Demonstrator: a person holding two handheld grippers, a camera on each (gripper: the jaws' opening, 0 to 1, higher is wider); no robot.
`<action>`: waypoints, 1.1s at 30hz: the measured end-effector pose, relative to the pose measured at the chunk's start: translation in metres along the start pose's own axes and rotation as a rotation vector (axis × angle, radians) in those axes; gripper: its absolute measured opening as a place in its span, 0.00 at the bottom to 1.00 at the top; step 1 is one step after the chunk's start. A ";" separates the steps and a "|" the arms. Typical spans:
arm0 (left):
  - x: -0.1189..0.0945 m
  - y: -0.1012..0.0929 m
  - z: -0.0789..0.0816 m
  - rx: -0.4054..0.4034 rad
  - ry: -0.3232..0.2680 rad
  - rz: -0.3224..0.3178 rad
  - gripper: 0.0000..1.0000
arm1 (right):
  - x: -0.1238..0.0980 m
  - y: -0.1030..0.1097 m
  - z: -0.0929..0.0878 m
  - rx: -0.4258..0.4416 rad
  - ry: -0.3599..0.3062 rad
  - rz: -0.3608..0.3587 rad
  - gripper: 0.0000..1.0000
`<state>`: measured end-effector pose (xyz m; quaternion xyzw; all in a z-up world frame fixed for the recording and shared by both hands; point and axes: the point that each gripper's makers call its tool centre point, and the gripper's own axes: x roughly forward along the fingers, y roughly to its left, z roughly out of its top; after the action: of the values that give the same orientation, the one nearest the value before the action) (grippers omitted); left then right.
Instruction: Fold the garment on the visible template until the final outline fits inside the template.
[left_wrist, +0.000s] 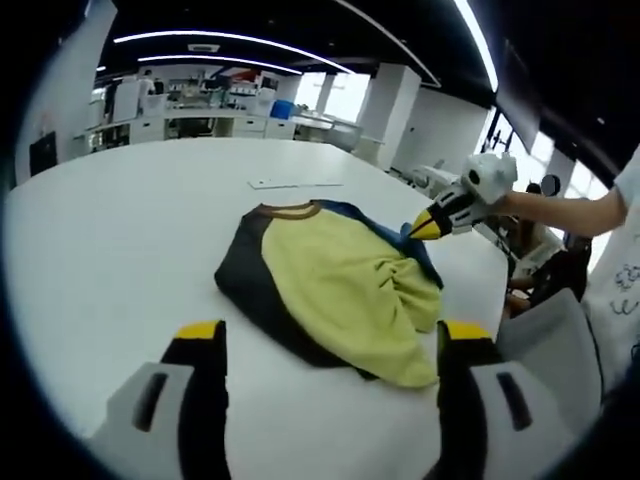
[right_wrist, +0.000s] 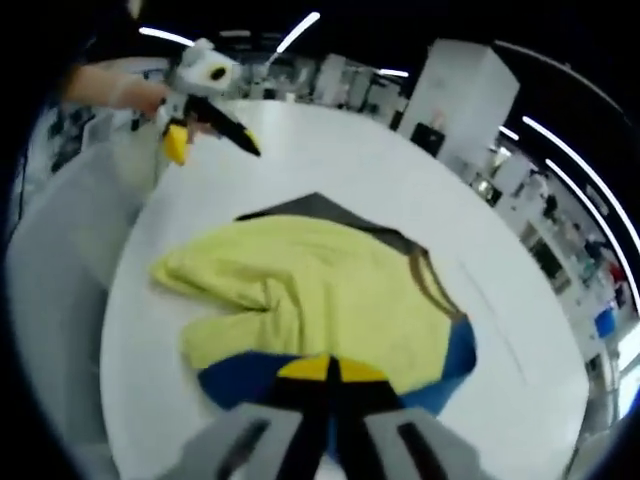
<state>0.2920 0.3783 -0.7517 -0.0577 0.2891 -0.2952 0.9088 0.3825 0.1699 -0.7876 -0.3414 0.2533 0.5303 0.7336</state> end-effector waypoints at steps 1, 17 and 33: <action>-0.001 0.000 0.000 -0.002 0.000 0.002 0.84 | 0.001 0.001 0.000 0.003 0.001 0.002 0.00; 0.000 0.000 0.001 -0.014 -0.007 0.010 0.83 | 0.021 0.007 -0.008 0.056 0.034 0.024 0.00; 0.000 -0.002 0.001 -0.009 -0.008 0.002 0.83 | 0.001 0.003 -0.005 0.170 -0.048 -0.001 0.26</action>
<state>0.2918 0.3766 -0.7507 -0.0627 0.2870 -0.2927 0.9099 0.3801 0.1674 -0.7921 -0.2653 0.2796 0.5147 0.7659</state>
